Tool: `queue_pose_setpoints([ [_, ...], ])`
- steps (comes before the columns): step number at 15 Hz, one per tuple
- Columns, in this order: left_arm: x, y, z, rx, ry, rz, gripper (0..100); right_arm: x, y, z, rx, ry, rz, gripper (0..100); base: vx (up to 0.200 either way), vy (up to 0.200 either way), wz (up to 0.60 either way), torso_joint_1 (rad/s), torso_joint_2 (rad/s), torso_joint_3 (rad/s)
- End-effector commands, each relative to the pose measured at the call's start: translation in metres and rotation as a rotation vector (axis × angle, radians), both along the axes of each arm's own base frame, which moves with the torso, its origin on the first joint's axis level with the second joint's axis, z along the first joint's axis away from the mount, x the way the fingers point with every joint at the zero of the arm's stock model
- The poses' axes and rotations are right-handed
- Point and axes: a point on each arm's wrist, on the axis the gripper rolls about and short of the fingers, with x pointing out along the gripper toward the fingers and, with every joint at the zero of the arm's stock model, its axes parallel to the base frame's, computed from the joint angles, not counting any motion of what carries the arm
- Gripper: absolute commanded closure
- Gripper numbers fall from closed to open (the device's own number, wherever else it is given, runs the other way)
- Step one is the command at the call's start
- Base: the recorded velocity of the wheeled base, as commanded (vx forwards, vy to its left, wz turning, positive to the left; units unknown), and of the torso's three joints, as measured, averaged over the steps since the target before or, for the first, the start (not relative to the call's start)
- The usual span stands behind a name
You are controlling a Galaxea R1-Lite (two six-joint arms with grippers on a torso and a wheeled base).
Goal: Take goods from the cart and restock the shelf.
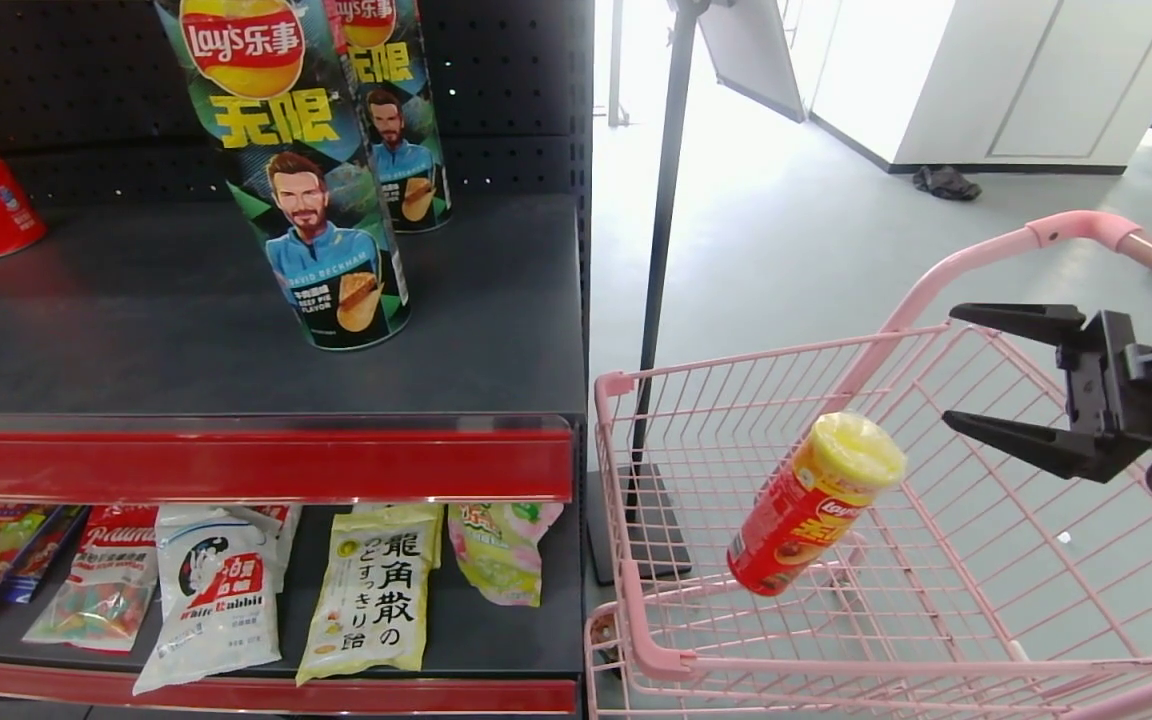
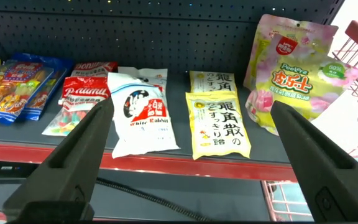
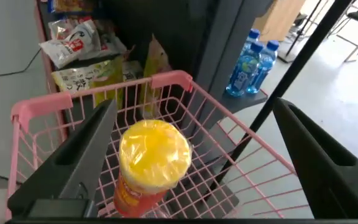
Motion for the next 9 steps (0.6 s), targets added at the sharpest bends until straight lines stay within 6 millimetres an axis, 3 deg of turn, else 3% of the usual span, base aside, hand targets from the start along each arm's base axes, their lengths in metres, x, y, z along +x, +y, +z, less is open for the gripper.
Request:
queue_pose_setpoints([
  [1,0.000,0.000,0.000,0.000,0.001,0.000,0,0.012,-0.010,-0.030,0.017,0.089,-0.019,0,0.000,0.000,0.00,0.000,0.00,0.000],
  [6,0.000,0.000,0.000,0.000,0.001,0.000,0,0.018,-0.012,-0.059,0.020,0.145,0.012,0,0.000,0.000,0.00,0.000,0.00,0.000],
  [9,0.000,0.000,0.000,0.000,0.001,0.000,0,0.031,-0.015,-0.082,0.036,0.216,0.016,0,0.000,0.000,0.00,0.000,0.00,0.000],
])
